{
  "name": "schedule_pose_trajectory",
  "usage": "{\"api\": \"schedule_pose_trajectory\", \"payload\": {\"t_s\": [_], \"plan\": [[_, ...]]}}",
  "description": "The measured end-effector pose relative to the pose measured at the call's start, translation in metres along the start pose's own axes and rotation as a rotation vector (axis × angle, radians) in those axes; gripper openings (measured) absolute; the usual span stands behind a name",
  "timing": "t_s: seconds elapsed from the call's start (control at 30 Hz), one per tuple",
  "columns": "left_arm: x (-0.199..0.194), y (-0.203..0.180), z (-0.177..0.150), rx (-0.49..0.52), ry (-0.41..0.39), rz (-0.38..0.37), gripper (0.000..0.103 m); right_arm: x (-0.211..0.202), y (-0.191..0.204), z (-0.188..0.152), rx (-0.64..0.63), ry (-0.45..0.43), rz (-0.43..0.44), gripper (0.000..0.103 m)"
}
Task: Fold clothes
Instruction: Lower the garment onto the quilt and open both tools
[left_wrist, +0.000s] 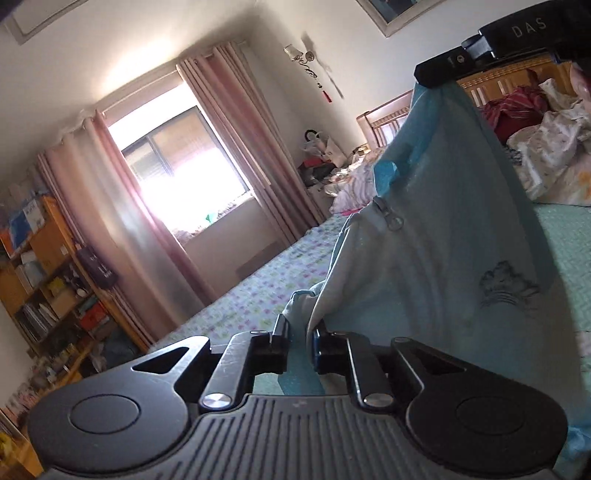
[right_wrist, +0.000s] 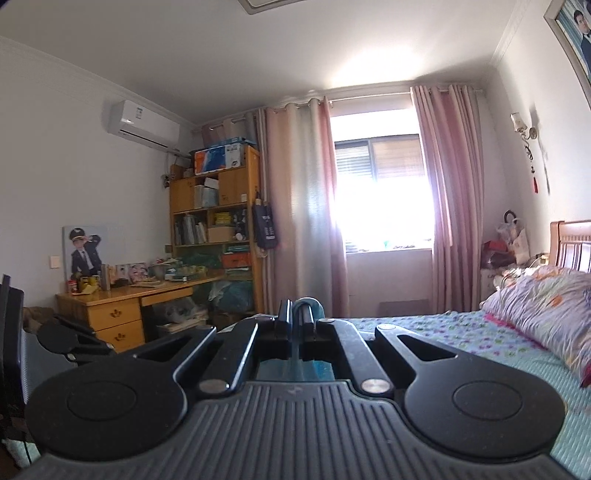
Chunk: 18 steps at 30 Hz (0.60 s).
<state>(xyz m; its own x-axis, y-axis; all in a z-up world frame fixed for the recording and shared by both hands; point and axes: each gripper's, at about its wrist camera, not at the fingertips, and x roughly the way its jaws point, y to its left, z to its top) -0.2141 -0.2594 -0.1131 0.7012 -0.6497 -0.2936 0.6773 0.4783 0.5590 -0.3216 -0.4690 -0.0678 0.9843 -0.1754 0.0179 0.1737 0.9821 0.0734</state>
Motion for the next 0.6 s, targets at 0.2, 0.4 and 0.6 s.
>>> {"api": "schedule_pose_trajectory", "payload": {"t_s": [0.2, 0.4, 0.6], "plan": [[0.098, 0.028, 0.025, 0.092, 0.067, 0.080, 0.050, 0.093, -0.037, 0.013, -0.030, 0.032, -0.041, 0.003], [0.156, 0.008, -0.063, 0.079, 0.280, 0.026, 0.073, 0.240, -0.103, -0.067, 0.103, 0.319, -0.085, 0.007], [0.210, -0.013, -0.154, 0.060, 0.493, -0.035, 0.069, 0.225, -0.143, -0.202, 0.282, 0.457, -0.124, 0.057]]}}
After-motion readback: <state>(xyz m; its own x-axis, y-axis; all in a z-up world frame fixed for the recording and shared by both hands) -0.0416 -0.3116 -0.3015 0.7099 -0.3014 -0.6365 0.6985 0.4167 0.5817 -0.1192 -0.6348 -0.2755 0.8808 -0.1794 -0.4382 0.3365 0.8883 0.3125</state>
